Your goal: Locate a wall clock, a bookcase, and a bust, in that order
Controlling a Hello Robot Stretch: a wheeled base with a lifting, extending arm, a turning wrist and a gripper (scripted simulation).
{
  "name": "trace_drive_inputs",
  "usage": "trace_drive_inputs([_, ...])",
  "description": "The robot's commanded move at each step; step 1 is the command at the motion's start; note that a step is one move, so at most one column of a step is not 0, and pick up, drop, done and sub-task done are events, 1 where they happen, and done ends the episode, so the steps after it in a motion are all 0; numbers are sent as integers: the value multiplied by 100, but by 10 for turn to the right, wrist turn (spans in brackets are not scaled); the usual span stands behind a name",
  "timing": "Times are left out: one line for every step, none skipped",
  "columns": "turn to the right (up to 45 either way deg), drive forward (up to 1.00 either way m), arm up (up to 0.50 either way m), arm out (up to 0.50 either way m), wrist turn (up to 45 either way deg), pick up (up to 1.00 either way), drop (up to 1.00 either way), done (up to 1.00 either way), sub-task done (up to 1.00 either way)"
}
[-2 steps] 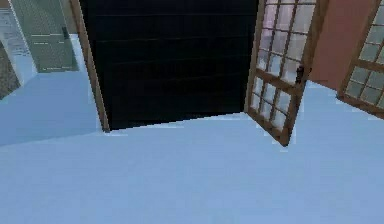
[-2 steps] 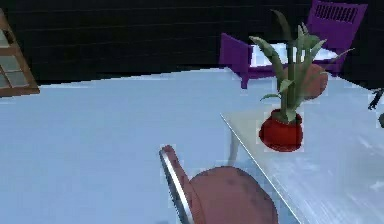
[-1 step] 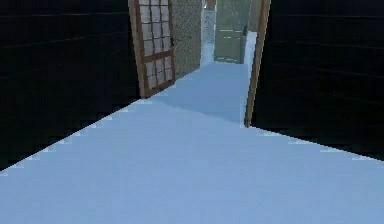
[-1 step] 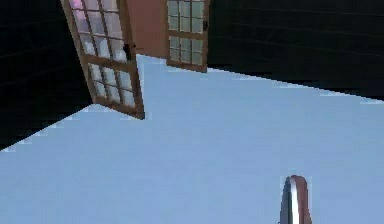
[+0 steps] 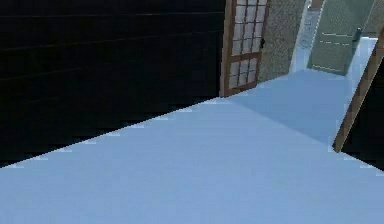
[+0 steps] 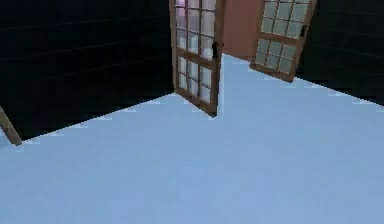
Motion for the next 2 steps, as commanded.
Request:
trace_drive_inputs([0,15,0,0,0,0,0,0,0])
trace_drive_inputs([-450,0,0,0,0,0,0,0,0])
